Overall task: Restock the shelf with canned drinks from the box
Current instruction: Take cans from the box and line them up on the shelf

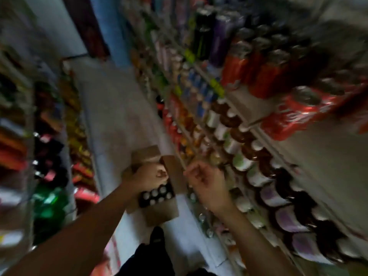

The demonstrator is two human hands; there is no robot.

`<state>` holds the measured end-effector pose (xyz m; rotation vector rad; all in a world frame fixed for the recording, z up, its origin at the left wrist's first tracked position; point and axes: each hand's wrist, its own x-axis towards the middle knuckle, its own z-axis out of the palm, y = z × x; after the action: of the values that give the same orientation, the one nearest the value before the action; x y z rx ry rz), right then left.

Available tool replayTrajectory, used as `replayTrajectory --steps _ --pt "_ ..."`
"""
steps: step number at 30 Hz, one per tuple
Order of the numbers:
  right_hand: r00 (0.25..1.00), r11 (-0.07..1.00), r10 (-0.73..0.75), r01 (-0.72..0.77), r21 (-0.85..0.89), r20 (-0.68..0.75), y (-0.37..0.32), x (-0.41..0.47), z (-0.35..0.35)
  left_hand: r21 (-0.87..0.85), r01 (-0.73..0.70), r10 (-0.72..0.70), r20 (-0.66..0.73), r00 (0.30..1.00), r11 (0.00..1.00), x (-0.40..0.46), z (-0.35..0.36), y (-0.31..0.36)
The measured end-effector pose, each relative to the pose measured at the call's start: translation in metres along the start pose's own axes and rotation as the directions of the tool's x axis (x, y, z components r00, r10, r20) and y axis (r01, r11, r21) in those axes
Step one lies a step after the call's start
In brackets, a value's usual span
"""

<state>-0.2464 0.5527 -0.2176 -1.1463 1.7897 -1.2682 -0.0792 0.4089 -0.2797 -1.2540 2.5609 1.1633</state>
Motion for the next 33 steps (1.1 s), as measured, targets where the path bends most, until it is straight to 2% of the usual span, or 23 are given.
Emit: replayTrajectory --steps 2,4,6,8,10,12,14,16,19,23,25,28,33 --pt "0.966 0.977 0.193 -0.174 -0.125 0.17 0.056 0.015 0.038 -0.013 0.116 -0.116 -0.017 0.993 0.993 -0.015 0.022 -0.054" --pt "0.867 0.912 0.381 -0.294 -0.287 0.321 0.117 0.026 0.081 -0.057 0.278 -0.28 -0.034 0.959 0.959 -0.023 0.053 -0.114" --pt "0.791 0.847 0.503 -0.373 -0.378 0.347 0.174 0.033 0.117 -0.061 0.444 -0.445 -0.009 0.895 0.894 -0.024 0.082 -0.156" --pt "0.779 0.816 0.537 -0.383 -0.432 0.324 0.237 0.042 0.158 -0.141 0.542 -0.537 0.071 0.84 0.829 -0.013 0.119 -0.203" --pt "0.766 0.79 0.566 -0.396 -0.469 0.306 0.288 0.057 0.194 -0.23 0.567 -0.568 0.068 0.82 0.791 0.002 0.145 -0.234" --pt "0.772 0.754 0.572 -0.363 -0.548 0.277 0.345 0.085 0.243 -0.322 0.554 -0.567 0.061 0.821 0.768 0.033 0.176 -0.283" --pt "0.775 0.724 0.572 -0.323 -0.609 0.27 0.4 0.12 0.284 -0.309 0.531 -0.542 0.06 0.839 0.789 0.066 0.204 -0.326" --pt "0.744 0.681 0.605 -0.3 -0.668 0.283 0.459 0.152 0.32 -0.283 0.512 -0.512 0.082 0.855 0.811 0.093 0.229 -0.367" --pt "0.699 0.606 0.642 -0.21 -0.768 0.316 0.537 0.189 0.356 -0.158 0.461 -0.446 0.123 0.887 0.873 0.126 0.247 -0.413" --pt "0.593 0.513 0.724 -0.12 -0.85 0.354 0.63 0.202 0.389 0.011 0.35 -0.34 0.262 0.903 0.937 0.157 0.279 -0.463" --pt "0.592 0.516 0.736 -0.178 -0.838 0.328 0.653 0.201 0.394 0.004 0.31 -0.297 0.308 0.904 0.951 0.161 0.289 -0.472" --pt "0.632 0.535 0.73 -0.292 -0.793 0.26 0.678 0.204 0.405 -0.075 0.287 -0.253 0.297 0.921 0.955 0.162 0.298 -0.486" --pt "0.656 0.471 0.738 -0.333 -0.817 0.159 0.688 0.207 0.409 -0.111 0.268 -0.232 0.26 0.937 0.957 0.16 0.302 -0.49"
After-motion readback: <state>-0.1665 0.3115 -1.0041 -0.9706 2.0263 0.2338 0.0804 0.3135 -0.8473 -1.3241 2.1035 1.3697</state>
